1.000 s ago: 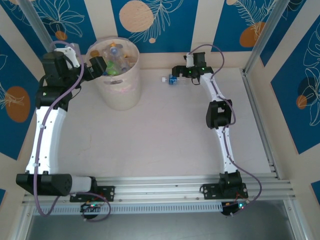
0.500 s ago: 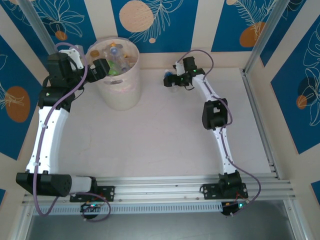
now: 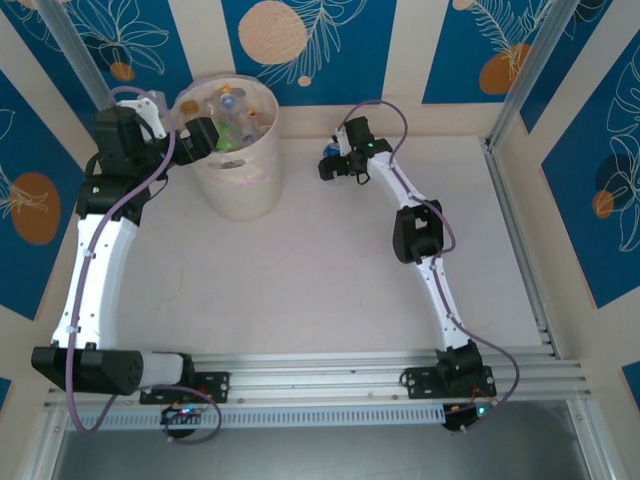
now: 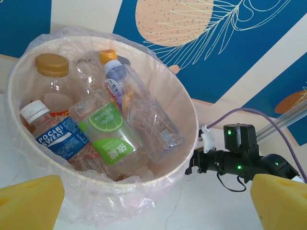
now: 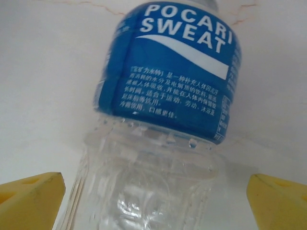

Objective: Put the plastic bottles in the bin

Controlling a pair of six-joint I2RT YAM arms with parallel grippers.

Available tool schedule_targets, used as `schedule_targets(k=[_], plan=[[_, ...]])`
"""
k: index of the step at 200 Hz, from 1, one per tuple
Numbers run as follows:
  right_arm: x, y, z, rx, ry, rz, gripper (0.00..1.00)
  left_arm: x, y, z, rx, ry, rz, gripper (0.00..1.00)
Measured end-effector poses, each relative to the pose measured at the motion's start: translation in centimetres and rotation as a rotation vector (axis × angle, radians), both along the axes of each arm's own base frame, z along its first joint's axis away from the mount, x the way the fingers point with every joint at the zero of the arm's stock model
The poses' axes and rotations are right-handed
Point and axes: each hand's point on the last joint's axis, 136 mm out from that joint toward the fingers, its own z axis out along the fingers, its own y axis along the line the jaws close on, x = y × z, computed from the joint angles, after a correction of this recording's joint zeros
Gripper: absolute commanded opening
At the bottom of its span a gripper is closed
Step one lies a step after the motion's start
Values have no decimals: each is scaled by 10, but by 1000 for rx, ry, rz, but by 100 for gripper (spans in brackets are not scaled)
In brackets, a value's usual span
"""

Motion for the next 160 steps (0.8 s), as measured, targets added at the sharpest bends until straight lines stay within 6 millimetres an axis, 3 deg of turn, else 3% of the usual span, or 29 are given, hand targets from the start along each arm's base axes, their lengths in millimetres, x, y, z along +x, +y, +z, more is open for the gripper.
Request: schedule_targets(k=[40, 124, 135, 160], plan=[[3, -4, -12, -25, 1, -23, 84, -2, 0, -3, -3, 2, 1, 100], [0, -2, -9, -22, 5, -3, 55, -2, 0, -4, -8, 7, 1, 100], [-4, -3, -8, -23, 17, -4, 50, -2, 0, -5, -9, 8, 2, 100], [-23, -7, 2, -25, 43, -5, 49, 0, -1, -7, -9, 14, 1, 100]])
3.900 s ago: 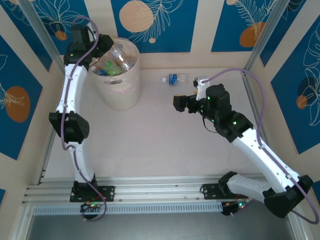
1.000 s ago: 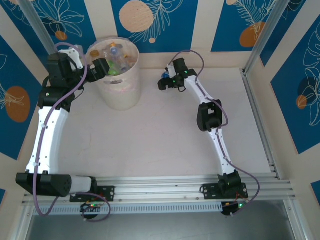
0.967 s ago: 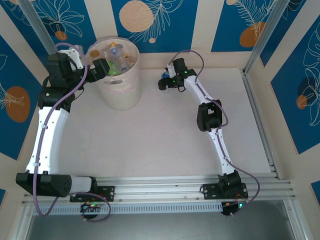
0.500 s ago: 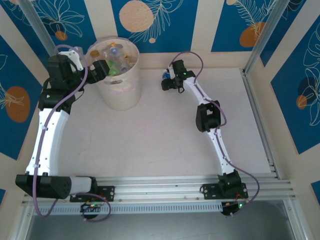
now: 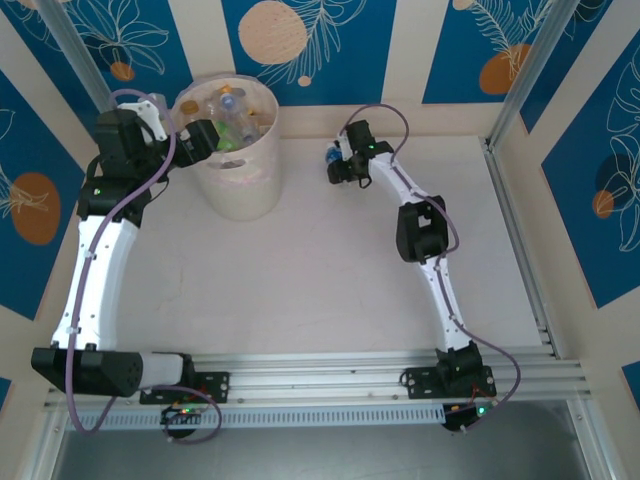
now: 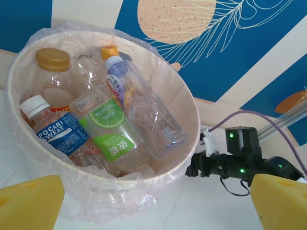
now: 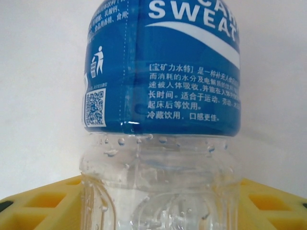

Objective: Put the plastic bottles in the bin

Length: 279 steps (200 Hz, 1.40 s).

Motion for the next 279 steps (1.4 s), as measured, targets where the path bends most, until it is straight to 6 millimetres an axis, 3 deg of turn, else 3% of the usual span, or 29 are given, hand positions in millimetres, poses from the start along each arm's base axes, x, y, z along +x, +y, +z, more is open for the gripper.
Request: schedule_targets(k=[21, 72, 113, 152, 184, 208, 230, 279], plan=[[-13, 0, 30, 23, -28, -1, 45, 2, -1, -3, -1, 8, -3, 100], [-44, 2, 145, 132, -222, -1, 43, 4, -2, -4, -21, 15, -5, 100], [-96, 13, 204, 220, -332, 56, 43, 8, -14, -1, -59, 9, -42, 100], [-158, 36, 250, 318, -443, 164, 43, 16, -61, 4, -105, 9, -173, 100], [-192, 59, 294, 393, -539, 252, 43, 23, -107, 18, -135, -6, -299, 100], [-209, 74, 314, 429, -585, 299, 44, 24, -138, 30, -154, -22, -389, 97], [-218, 86, 317, 439, -590, 332, 44, 24, -161, 36, -179, -26, -460, 93], [-227, 97, 318, 450, -589, 361, 44, 25, -177, 38, -230, -9, -506, 74]])
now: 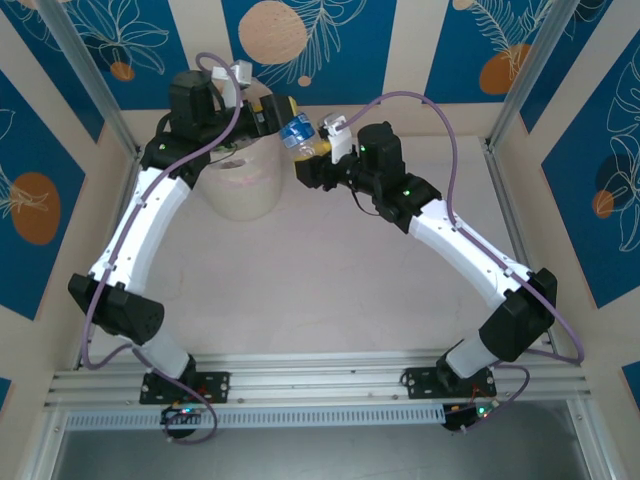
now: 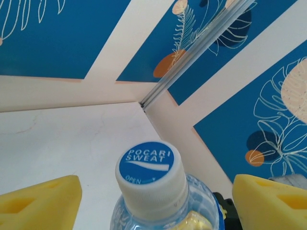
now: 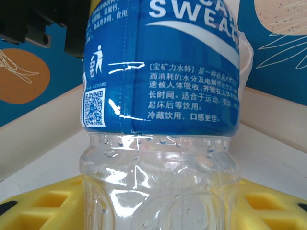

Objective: Put the plastic bottles in the bin

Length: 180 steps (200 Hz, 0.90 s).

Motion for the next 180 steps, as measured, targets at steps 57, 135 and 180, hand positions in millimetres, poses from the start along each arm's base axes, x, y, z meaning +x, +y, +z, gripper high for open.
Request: schedule_targets(k=[57, 135, 180], plan=[[-1, 3, 2, 5, -6, 6, 44, 0, -1, 2, -13, 4, -4, 51], [2, 3, 1, 0, -9, -14, 44, 3, -3, 4, -48, 22, -4, 15], [3, 2, 5, 4, -18, -22, 55, 4, -4, 9, -60, 3, -5, 8]])
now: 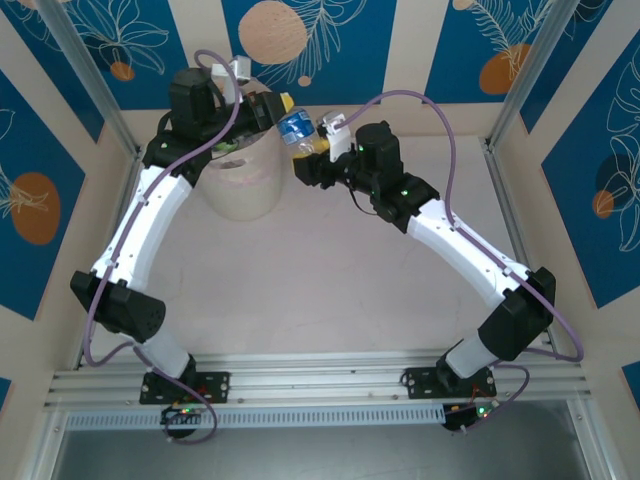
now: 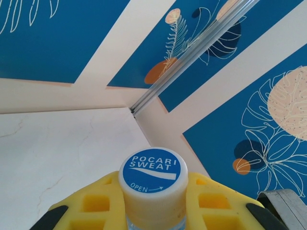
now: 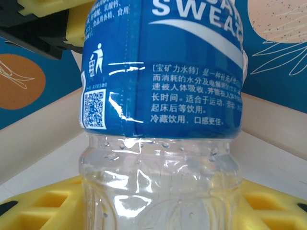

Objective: Put the plastic bottles in the bin

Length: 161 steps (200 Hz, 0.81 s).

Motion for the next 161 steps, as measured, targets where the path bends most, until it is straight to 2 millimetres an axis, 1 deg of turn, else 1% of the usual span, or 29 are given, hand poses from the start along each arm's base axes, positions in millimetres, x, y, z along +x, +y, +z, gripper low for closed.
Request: schedule_targets(k=[8, 17, 28, 37, 64, 94, 105, 120, 139, 161], plan=[[0, 0, 1, 2, -3, -1, 62, 0, 0, 1, -1, -5, 2, 7], [0, 0, 3, 4, -4, -3, 76, 0, 0, 4, -4, -12, 3, 7], [0, 0, 5, 11, -3, -3, 87, 1, 1, 7, -5, -21, 11, 7], [-1, 1, 7, 8, -10, 2, 100, 2, 3, 13, -7, -34, 24, 7], [-4, 5, 11, 13, -15, 8, 99, 9, 8, 34, -6, -90, 60, 7], [-4, -2, 15, 17, -23, -23, 99, 23, 18, 55, 7, -136, 101, 6], [-9, -6, 17, 23, -25, -31, 99, 32, 27, 64, 9, -156, 134, 7], [-21, -16, 23, 34, -33, -42, 99, 49, 44, 73, 7, -174, 186, 7], [-34, -32, 36, 62, -54, -74, 99, 73, 71, 73, 20, -178, 262, 7], [-46, -49, 52, 92, -80, -117, 99, 101, 99, 58, 48, -160, 336, 6]])
